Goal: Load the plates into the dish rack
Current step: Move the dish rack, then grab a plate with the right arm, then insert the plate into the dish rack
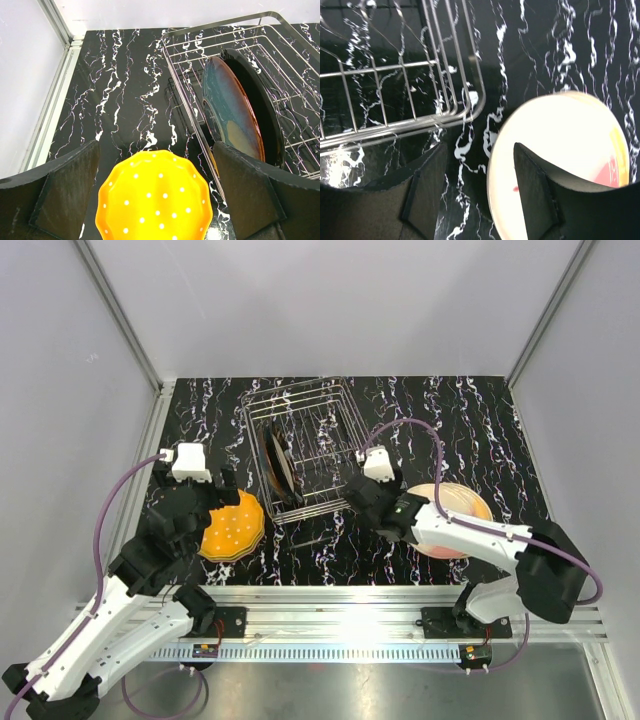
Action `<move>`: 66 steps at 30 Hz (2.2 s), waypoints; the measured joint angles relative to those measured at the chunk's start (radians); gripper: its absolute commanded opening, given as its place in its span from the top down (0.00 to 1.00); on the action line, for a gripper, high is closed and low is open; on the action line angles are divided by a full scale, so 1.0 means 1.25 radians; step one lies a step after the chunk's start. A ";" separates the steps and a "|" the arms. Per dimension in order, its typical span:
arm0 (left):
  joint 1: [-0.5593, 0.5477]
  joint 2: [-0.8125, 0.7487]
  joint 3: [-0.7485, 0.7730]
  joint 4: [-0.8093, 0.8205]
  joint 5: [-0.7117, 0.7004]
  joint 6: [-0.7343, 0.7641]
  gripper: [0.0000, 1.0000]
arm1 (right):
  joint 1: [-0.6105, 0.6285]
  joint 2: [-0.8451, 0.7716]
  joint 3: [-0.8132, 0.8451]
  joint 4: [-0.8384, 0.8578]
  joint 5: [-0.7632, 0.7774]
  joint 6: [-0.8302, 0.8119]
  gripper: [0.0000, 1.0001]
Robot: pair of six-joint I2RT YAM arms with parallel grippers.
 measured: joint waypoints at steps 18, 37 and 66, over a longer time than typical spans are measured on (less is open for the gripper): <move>0.000 0.000 0.000 0.000 0.013 0.000 0.01 | 0.008 0.309 0.196 -0.443 0.070 0.416 0.43; 0.000 0.005 0.000 0.000 0.020 0.000 0.01 | -0.011 0.379 0.208 -0.575 0.106 0.616 0.75; 0.000 0.004 0.000 0.000 0.021 0.000 0.01 | 0.097 0.013 0.258 -0.453 0.033 0.341 1.00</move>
